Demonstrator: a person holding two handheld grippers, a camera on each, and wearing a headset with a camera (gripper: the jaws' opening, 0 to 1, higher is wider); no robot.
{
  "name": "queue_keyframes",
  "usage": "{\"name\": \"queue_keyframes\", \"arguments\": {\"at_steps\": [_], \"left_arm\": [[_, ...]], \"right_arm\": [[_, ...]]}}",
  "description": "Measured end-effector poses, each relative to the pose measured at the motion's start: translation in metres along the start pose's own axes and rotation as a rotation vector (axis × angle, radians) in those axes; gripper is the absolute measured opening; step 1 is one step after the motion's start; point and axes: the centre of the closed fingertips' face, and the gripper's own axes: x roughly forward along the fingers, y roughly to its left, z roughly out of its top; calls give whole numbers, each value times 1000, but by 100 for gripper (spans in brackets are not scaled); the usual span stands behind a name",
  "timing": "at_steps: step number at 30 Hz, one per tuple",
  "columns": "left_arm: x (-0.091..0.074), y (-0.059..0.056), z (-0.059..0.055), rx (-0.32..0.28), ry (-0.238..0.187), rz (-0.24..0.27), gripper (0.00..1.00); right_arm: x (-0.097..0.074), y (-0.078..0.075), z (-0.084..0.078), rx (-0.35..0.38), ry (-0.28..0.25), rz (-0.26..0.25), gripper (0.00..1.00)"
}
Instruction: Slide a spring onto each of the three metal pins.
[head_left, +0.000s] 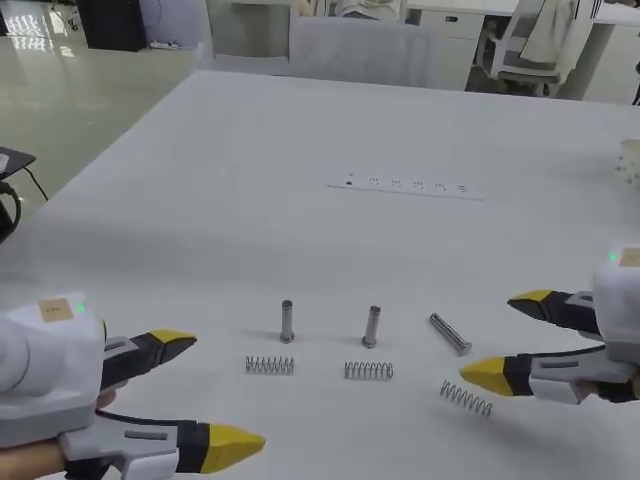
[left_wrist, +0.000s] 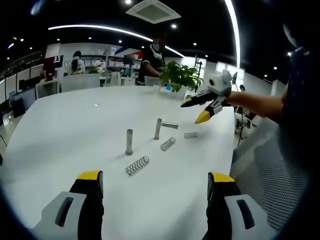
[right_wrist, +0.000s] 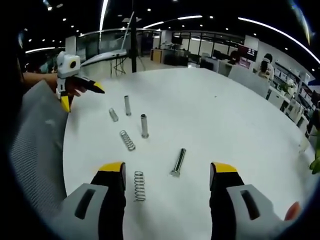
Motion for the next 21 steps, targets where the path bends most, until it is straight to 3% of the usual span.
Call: {"name": "queue_keyframes", "arguments": {"at_steps": [9, 21], "left_arm": [[0, 1, 0, -3, -6, 5, 83], [0, 2, 0, -6, -6, 7, 82]], "right_arm": [[18, -6, -1, -14, 64, -10, 62], [35, -14, 5, -2, 99, -36, 51]]}}
